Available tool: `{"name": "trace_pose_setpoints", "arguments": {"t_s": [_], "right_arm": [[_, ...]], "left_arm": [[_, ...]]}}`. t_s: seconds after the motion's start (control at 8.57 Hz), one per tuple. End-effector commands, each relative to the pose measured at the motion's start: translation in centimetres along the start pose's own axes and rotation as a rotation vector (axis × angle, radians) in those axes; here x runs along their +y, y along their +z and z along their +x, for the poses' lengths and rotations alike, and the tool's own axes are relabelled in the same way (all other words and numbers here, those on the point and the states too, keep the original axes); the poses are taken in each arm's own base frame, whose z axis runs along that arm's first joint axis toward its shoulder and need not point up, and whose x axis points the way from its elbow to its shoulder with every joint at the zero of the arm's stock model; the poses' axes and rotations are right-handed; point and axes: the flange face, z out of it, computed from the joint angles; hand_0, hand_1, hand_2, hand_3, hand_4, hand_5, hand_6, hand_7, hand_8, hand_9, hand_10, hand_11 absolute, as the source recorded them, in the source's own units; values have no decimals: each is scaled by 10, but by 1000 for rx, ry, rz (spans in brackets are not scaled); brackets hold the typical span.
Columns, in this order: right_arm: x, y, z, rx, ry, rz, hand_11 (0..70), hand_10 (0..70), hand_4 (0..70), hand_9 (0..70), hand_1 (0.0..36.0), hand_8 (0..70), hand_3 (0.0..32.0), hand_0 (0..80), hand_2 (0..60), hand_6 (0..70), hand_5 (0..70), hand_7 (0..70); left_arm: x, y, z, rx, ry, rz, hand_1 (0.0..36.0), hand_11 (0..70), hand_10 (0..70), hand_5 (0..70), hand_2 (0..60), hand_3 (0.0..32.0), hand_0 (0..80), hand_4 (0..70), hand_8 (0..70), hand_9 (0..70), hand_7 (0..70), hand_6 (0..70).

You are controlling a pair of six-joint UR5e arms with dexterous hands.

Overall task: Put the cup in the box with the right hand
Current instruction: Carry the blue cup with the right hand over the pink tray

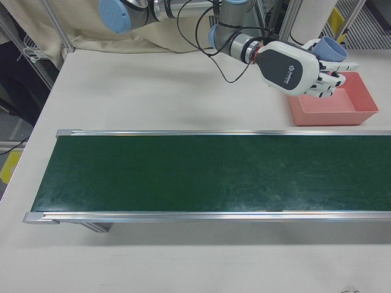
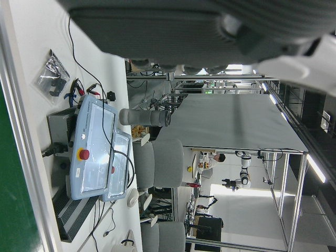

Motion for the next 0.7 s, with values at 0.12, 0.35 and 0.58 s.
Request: {"name": "trace_pose_setpoints", "arguments": {"t_s": [0.12,0.35,0.58], "right_arm": [[87,-29,53,141,-161,-204,396,265,257,700,232,542,0,471,600,244,123,700],[102,-41,27,189,-369,-261,388,260,275,700,228,531,0,472,600,241,120,700],[98,-46,38,222,-469,-262,385,258,341,700,228,524,0,479,600,244,118,700]], "left_arm": [[0,0,0,0,0,0,0,0,0,0,0,0,0,0,0,0,0,0],[0,0,0,0,0,0,0,0,0,0,0,0,0,0,0,0,0,0],[1,1,0,0,0,-1,0,0,0,0,0,0,0,0,0,0,0,0]]}}
